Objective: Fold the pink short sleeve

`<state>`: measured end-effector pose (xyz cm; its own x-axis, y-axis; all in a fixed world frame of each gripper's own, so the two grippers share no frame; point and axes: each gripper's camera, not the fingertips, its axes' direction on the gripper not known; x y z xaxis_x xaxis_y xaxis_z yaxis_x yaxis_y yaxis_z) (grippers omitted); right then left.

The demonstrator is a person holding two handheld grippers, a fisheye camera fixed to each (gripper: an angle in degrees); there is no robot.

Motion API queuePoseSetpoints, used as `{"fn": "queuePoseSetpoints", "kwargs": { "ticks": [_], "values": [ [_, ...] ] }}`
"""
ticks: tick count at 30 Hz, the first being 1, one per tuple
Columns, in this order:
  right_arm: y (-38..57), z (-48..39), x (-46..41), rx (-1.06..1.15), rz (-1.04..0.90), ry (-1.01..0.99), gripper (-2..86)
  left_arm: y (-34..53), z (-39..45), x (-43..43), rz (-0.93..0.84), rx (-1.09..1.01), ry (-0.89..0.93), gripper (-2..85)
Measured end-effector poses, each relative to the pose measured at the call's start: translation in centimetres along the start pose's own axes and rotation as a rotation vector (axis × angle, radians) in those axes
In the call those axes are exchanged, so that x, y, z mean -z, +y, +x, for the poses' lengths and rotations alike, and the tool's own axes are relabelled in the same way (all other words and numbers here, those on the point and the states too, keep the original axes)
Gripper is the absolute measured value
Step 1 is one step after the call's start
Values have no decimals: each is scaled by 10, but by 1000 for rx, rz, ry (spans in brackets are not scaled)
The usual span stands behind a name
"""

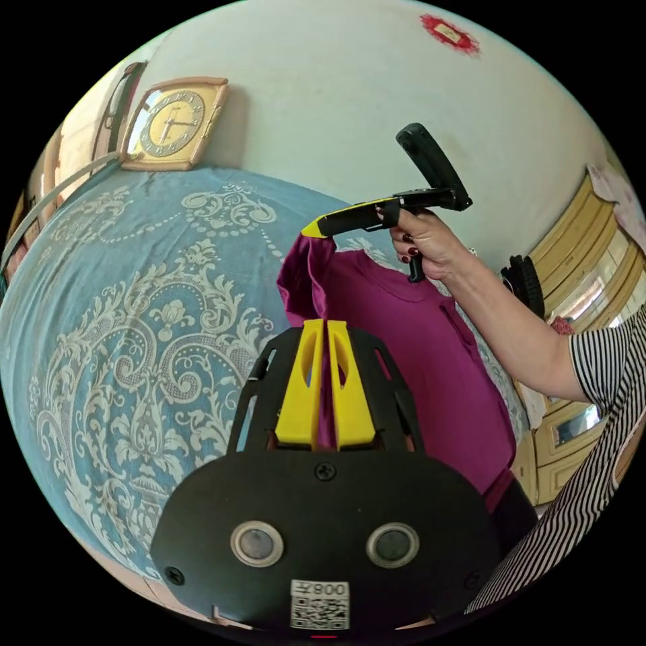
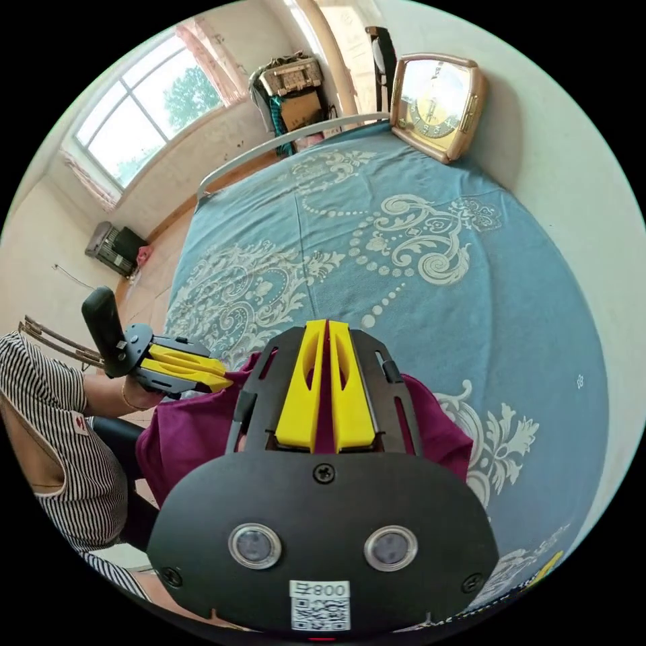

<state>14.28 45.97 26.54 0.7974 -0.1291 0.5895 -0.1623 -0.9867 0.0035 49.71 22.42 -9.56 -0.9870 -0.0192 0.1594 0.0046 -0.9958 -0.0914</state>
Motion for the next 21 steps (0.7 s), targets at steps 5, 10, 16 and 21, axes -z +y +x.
{"fn": "queuePoseSetpoints", "kwargs": {
  "ticks": [5, 10, 16, 21],
  "values": [
    [65, 30, 37, -90, 109, -70, 11, 8, 55, -11, -79, -225, -58, 9],
    [115, 68, 28, -252, 54, -80, 18, 19, 97, -32, -191, -389, -138, 10],
    [138, 72, 40, -294, 107, -45, 52, 29, 128, -42, -252, -510, -177, 15],
    [121, 81, 33, -299, 69, -38, 62, 33, 141, -40, -277, -552, -198, 25]
  ]
}}
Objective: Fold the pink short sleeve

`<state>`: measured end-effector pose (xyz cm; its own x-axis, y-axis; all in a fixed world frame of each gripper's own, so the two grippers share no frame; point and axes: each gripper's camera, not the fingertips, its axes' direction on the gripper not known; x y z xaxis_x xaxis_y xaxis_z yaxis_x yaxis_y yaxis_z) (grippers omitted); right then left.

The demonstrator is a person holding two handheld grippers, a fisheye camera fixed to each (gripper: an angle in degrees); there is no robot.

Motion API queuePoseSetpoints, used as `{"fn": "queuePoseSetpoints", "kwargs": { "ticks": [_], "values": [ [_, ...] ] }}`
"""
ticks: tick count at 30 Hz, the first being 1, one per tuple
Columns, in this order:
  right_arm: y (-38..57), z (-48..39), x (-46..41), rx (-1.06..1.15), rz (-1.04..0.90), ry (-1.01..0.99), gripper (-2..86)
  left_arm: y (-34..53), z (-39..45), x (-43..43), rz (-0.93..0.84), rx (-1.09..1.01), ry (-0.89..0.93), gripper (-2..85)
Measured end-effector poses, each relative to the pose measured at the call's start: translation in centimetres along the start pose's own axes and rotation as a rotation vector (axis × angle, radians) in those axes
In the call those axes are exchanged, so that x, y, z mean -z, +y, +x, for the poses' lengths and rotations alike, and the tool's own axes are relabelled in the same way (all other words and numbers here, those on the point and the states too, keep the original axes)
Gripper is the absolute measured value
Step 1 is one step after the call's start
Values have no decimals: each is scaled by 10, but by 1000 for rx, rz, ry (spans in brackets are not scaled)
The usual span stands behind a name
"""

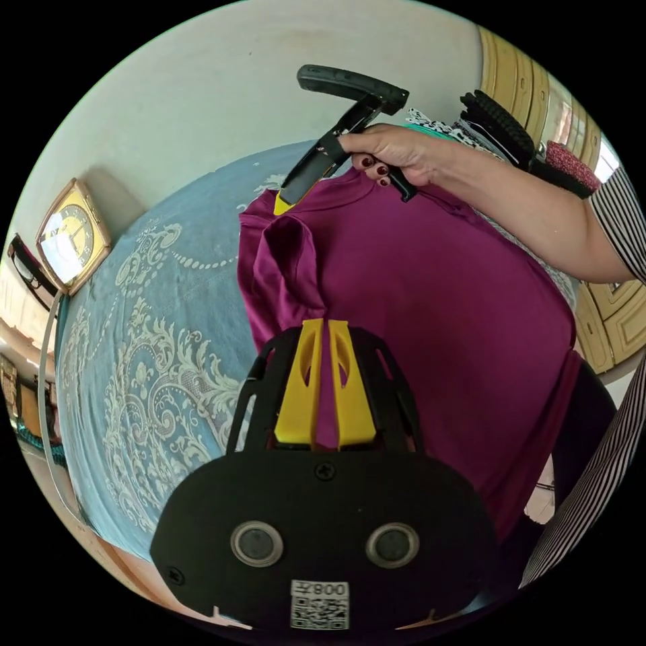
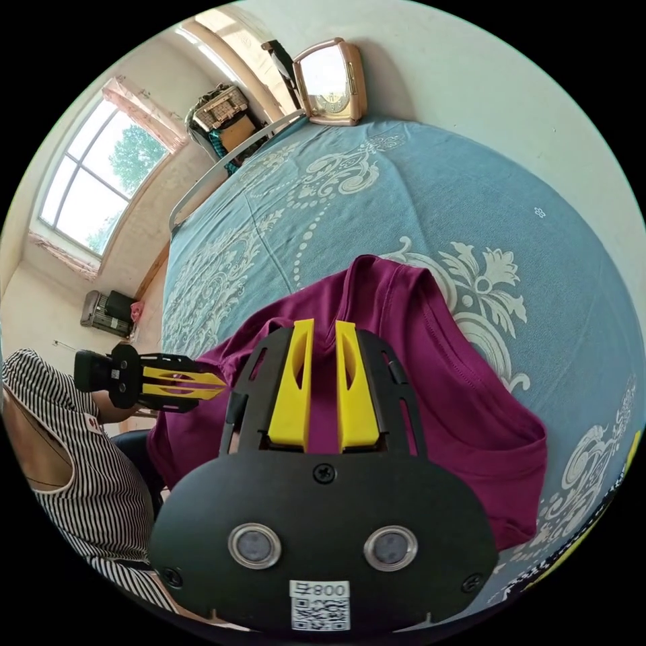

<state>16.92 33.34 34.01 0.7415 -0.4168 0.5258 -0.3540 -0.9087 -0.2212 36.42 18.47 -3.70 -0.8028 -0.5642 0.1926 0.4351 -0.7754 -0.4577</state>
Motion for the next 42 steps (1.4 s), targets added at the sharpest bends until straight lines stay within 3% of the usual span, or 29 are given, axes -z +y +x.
{"fn": "queuePoseSetpoints", "kwargs": {
  "ticks": [9, 15, 24, 31, 37, 42],
  "values": [
    [-30, 21, -7, -22, 13, 34, 59, -20, -46, 5, 111, 167, 112, 67],
    [-54, 35, -28, -35, -44, 53, 40, -38, -61, -22, 38, 202, 123, 21],
    [-49, 50, -15, -32, 13, 52, 17, -43, -63, -14, 104, 189, 129, 14],
    [-54, 62, -24, -12, -14, -22, 10, -55, -65, -27, 41, 181, 132, 8],
    [-76, 66, -3, 43, 117, -119, 13, -60, -71, -23, 50, 185, 122, 4],
    [-91, 88, -34, -1, -36, -123, 23, -67, -77, -34, 4, 189, 141, 3]
  ]
}}
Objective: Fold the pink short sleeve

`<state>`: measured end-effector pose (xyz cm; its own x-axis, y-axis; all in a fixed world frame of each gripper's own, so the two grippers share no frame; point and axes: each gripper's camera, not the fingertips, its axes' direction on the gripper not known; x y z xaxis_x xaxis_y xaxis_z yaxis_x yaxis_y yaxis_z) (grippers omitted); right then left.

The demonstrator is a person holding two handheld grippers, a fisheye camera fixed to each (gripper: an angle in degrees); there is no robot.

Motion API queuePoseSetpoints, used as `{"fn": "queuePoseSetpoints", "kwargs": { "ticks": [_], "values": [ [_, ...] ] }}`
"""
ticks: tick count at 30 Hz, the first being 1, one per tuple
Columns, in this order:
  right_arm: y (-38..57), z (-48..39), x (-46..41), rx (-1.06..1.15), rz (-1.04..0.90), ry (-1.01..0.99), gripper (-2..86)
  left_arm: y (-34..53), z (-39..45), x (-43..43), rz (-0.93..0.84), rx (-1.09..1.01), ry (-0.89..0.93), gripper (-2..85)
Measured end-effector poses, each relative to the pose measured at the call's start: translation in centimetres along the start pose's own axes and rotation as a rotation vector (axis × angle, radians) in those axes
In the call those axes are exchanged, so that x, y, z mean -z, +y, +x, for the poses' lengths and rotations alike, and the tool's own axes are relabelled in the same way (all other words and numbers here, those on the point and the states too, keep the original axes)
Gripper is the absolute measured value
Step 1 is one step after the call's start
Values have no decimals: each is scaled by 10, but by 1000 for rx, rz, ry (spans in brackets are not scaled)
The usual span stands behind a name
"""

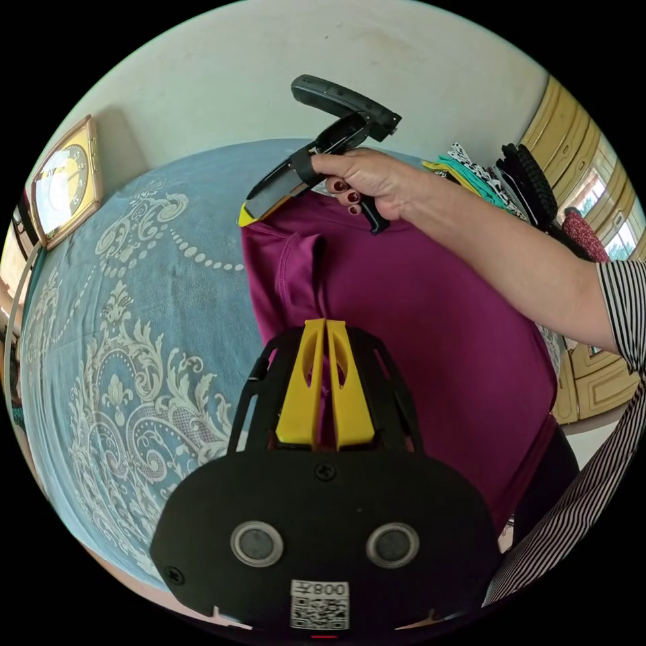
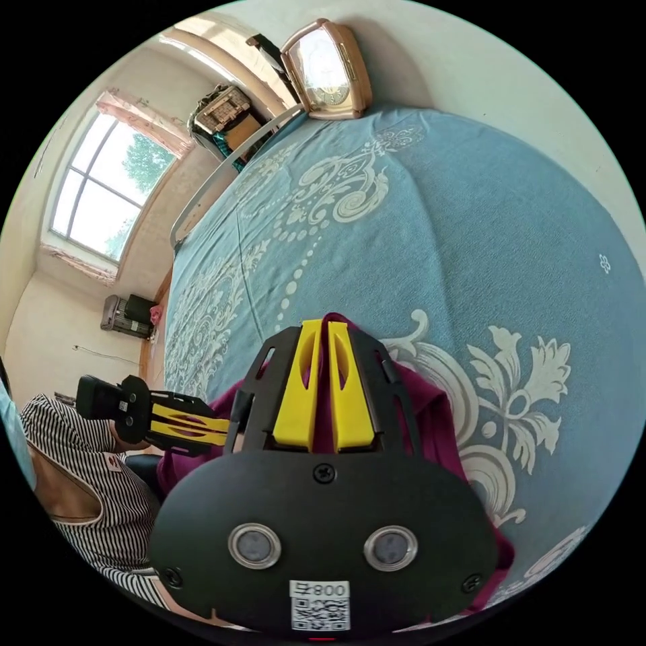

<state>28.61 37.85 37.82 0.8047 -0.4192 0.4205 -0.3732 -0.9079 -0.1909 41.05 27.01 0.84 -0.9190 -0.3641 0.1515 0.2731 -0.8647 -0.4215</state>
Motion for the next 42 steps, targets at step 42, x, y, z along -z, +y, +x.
{"fn": "queuePoseSetpoints", "kwargs": {
  "ticks": [42],
  "values": [
    [133, -81, 4, 102, 41, 185, 1, -10, -10, 2, 15, 23, 17, 3]
  ]
}}
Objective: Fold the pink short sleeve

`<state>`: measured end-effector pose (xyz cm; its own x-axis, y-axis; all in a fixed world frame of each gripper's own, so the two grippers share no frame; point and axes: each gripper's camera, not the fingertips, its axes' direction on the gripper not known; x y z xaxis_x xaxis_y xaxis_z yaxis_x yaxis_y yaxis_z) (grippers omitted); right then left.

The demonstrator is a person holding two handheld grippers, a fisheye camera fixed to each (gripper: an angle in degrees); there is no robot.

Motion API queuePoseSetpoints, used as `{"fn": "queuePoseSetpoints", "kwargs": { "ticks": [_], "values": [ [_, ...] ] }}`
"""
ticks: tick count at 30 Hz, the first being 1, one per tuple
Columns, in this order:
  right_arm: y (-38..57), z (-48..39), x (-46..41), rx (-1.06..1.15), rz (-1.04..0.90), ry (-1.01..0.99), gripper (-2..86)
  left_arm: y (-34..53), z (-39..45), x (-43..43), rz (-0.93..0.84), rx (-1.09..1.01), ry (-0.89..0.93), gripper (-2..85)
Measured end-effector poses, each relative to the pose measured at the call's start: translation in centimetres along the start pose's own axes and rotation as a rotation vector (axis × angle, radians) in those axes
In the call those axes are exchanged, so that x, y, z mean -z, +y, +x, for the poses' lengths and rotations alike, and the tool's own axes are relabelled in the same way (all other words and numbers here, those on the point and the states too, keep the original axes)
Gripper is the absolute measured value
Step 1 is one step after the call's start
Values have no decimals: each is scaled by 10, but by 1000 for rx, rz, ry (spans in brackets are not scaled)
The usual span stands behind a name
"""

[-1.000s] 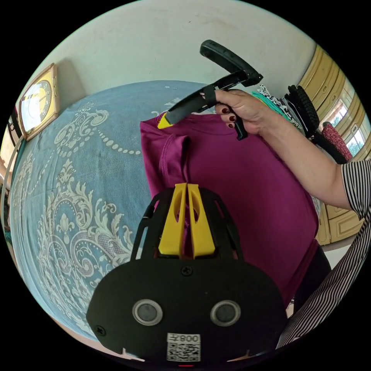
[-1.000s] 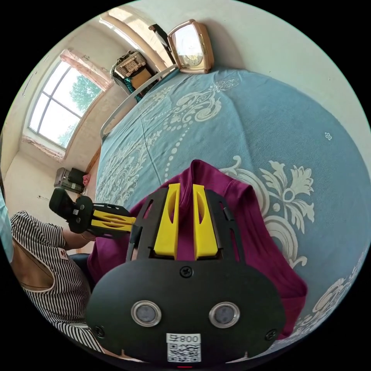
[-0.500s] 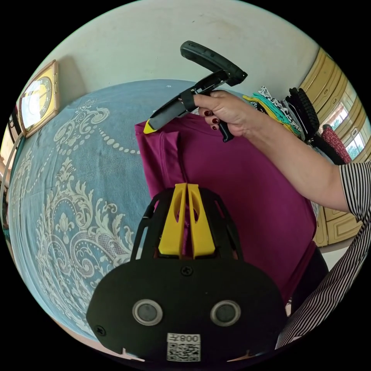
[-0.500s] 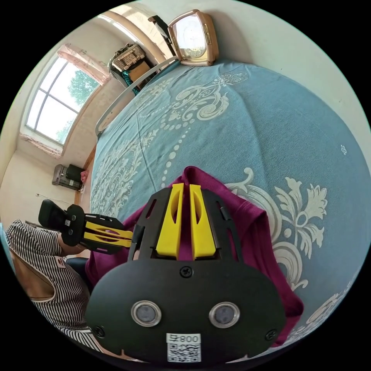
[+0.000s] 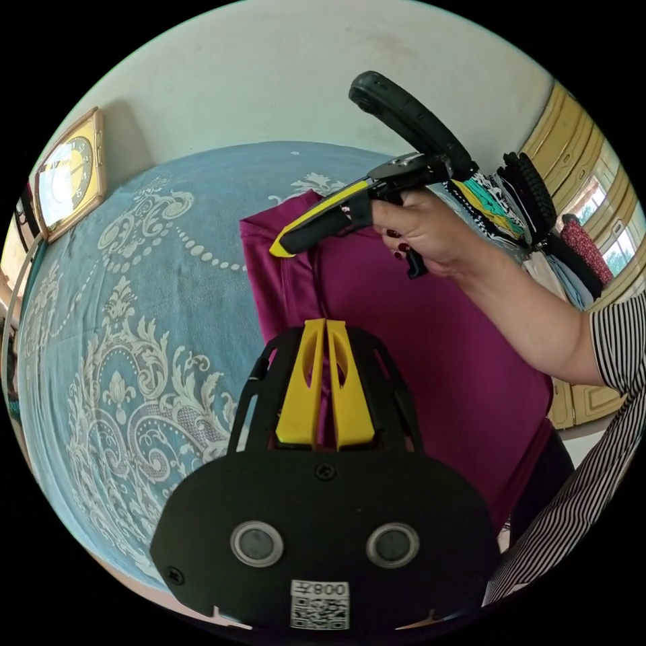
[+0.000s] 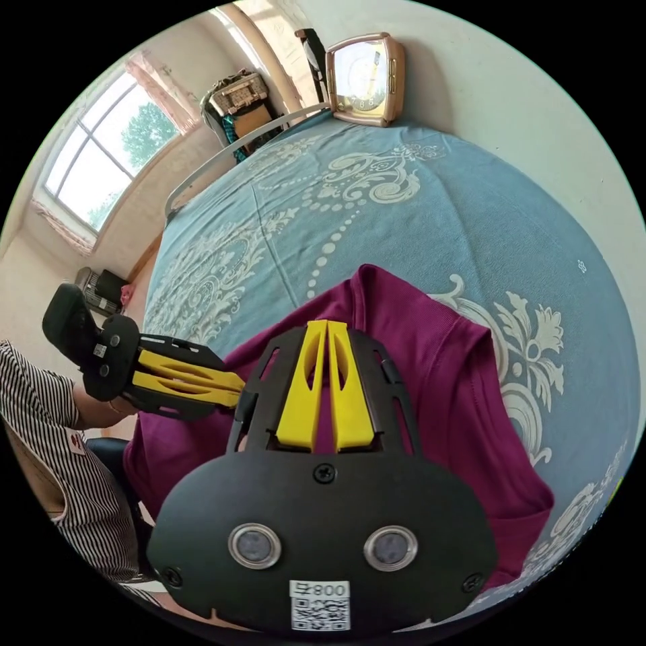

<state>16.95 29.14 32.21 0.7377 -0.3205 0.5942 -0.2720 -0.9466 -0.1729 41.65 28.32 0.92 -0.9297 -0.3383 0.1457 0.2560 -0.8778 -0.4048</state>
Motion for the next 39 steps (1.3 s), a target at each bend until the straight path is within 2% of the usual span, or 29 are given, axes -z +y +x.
{"fn": "queuePoseSetpoints", "kwargs": {
  "ticks": [7, 13, 18, 24, 28, 31, 35, 37, 39],
  "values": [
    [10, 6, -2, -25, 21, -42, 0, 2, 3, -3, -12, 8, 1, 3],
    [57, 5, 34, -87, 130, -26, 1, 13, 16, 14, 88, -4, -20, 3],
    [160, 13, 92, -241, 259, 5, 2, 18, 26, 19, 92, -25, -41, 5],
    [262, 12, 111, -401, 245, 5, 2, 15, 33, 1, 8, -19, -39, 16],
    [250, 4, 98, -337, 228, -68, 2, 18, 43, 8, 46, -36, -42, 40],
    [204, -10, 85, -207, 218, -122, 2, 24, 53, 10, 61, -66, -56, 58],
    [140, -32, 45, -72, 88, -47, 2, 37, 63, 27, 154, -86, -45, 54],
    [129, -34, 26, -64, 8, -8, 1, 43, 63, 29, 139, -68, -76, 39],
    [132, -29, 20, -80, 25, -45, 1, 49, 59, 15, 37, -33, -86, 26]
  ]
}}
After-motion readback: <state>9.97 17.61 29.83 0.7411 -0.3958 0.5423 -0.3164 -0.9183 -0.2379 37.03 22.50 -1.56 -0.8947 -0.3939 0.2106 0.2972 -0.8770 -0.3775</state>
